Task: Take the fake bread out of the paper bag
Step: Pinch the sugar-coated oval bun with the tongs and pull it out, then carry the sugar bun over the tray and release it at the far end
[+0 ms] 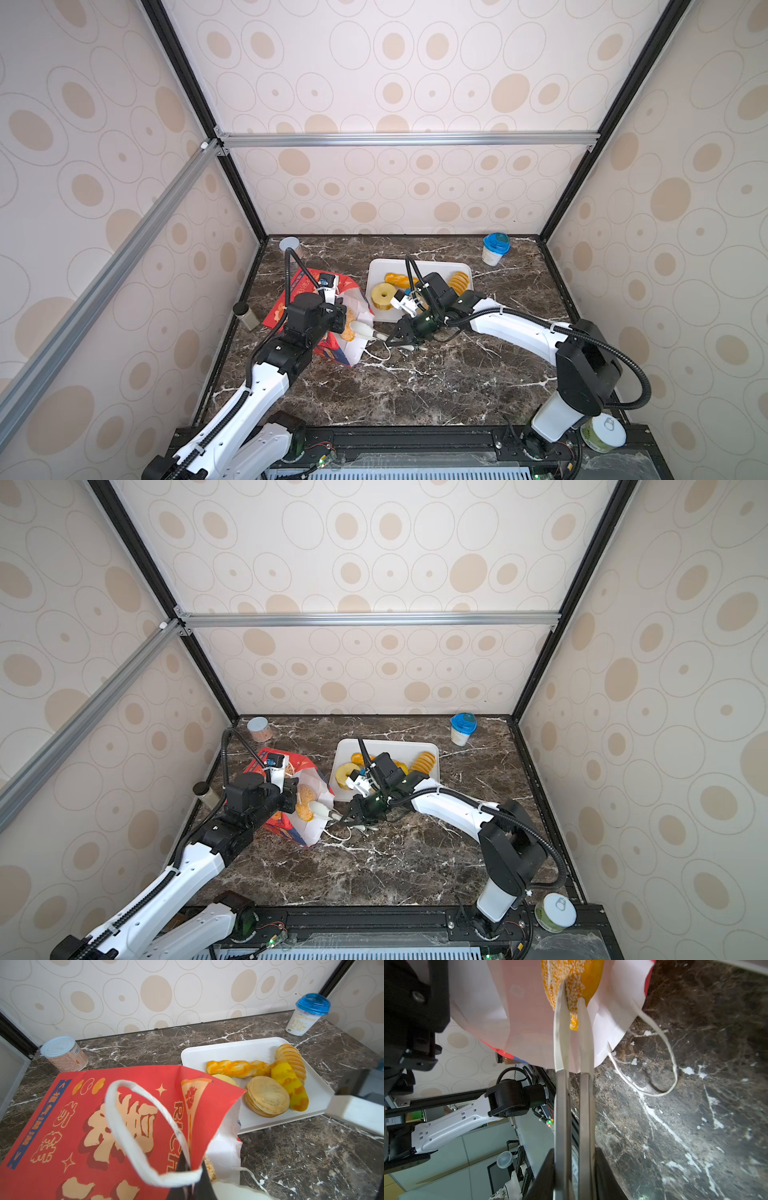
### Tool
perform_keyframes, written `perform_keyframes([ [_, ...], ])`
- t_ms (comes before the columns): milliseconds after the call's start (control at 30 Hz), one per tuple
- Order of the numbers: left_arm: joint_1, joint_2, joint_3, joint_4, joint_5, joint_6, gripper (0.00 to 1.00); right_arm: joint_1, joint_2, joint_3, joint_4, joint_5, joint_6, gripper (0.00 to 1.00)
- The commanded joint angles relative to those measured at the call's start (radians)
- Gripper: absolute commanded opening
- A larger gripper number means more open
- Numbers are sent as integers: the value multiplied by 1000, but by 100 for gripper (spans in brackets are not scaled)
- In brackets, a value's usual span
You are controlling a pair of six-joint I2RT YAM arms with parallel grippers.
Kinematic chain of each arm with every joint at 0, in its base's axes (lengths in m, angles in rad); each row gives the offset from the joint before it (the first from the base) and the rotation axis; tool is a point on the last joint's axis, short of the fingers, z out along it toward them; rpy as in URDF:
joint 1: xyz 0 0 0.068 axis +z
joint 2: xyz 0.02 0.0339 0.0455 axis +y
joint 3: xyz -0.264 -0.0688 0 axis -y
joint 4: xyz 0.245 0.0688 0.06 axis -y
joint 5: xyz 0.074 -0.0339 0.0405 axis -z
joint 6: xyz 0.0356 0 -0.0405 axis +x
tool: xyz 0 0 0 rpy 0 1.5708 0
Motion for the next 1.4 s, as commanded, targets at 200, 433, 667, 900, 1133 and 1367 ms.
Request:
perform_keyframes([
  [200,41,57,78,6,-76,-22,0,-7,-91,-12,-44,-58,-58,0],
  [433,95,89,69,54,-94,-71,0,-61,-182,-17,-129,-59,-90,0],
  [667,153,134,89,88,-121,-72,0,-165,-313,-48,-229,-77,-126,0],
  [900,165,96,85,80,-113,-64,0,-371,-342,-58,-214,-42,-109,0],
  [1133,166,12,45,78,-100,-76,0,-526,-216,44,-319,156,-232,0],
  [1367,166,-25,22,82,-75,-60,0,-541,-124,127,-391,332,-322,0],
])
